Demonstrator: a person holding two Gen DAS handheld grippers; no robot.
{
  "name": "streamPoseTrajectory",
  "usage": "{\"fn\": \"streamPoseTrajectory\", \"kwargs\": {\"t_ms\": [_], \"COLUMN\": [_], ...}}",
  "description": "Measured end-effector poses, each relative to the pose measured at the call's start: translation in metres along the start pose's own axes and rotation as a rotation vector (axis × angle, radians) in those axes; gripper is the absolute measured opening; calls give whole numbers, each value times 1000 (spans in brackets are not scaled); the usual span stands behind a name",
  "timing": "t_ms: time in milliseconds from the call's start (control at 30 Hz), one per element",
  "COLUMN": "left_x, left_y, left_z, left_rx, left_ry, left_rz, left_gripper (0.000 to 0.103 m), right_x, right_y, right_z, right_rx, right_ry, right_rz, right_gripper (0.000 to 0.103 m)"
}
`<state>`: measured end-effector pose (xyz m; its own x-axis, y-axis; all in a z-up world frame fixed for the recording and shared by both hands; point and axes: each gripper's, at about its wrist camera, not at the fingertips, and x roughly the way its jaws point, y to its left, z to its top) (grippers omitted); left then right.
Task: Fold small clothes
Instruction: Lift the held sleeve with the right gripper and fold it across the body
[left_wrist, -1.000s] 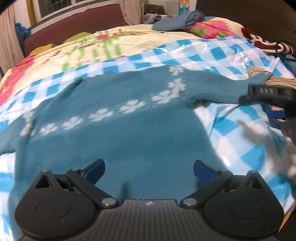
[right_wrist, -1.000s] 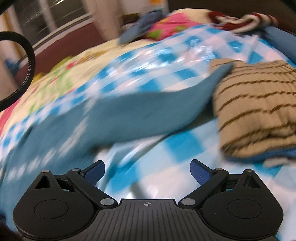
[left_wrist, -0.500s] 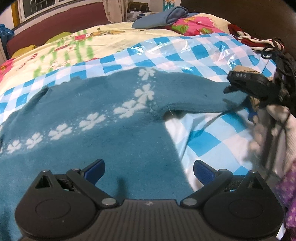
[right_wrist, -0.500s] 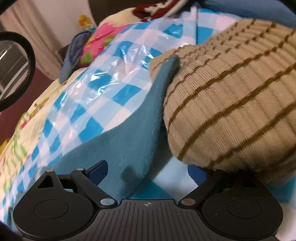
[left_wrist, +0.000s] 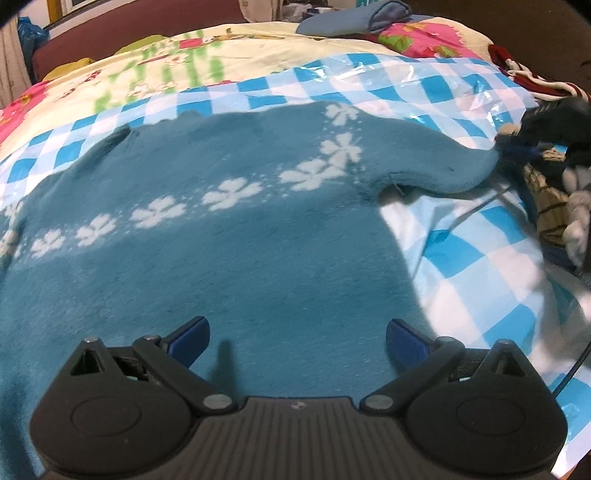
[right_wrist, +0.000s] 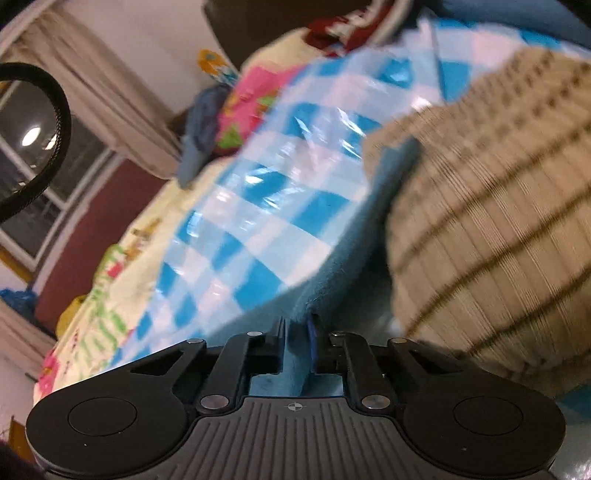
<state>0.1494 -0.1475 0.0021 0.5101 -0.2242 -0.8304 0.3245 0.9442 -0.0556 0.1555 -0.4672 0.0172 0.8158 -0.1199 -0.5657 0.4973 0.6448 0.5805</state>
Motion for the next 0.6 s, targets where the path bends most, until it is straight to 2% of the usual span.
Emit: {"fn": "streamPoseTrajectory", "kwargs": {"t_ms": [67, 200, 333, 400, 467, 500, 533, 600], "left_x": [-5, -17, -29, -32, -34, -34, -34, -31], "left_y": [8, 32, 68, 84, 97, 98, 99, 97], "left_z": [-1, -5, -18, -25, -32, -34, -34, -33], "left_rx": [-17, -69, -127, -167, -188, -184, -173, -154], "left_ry": [-15, -43, -60, -53, -61, -66, -69, -74], "left_rz": [-1, 6, 51, 59, 70, 78, 86, 83], "left_gripper": [103, 103, 103, 103, 103, 103, 103, 103], "right_x": [-3, -11, -17, -18, -16, -15, -13, -8], "right_y": [14, 77, 157, 175, 171, 161, 148, 115], "right_z": [5, -2, -48, -76, -95, -102, -104, -100], "right_rx": [-13, -152, -347, -396, -397, -390, -382, -350], "right_ry": [-14, -26, 48, 110, 148, 147, 140, 121], "right_rz": [44, 173, 368, 407, 370, 316, 256, 112], "right_gripper": [5, 5, 3, 2, 3, 5, 13, 13]}}
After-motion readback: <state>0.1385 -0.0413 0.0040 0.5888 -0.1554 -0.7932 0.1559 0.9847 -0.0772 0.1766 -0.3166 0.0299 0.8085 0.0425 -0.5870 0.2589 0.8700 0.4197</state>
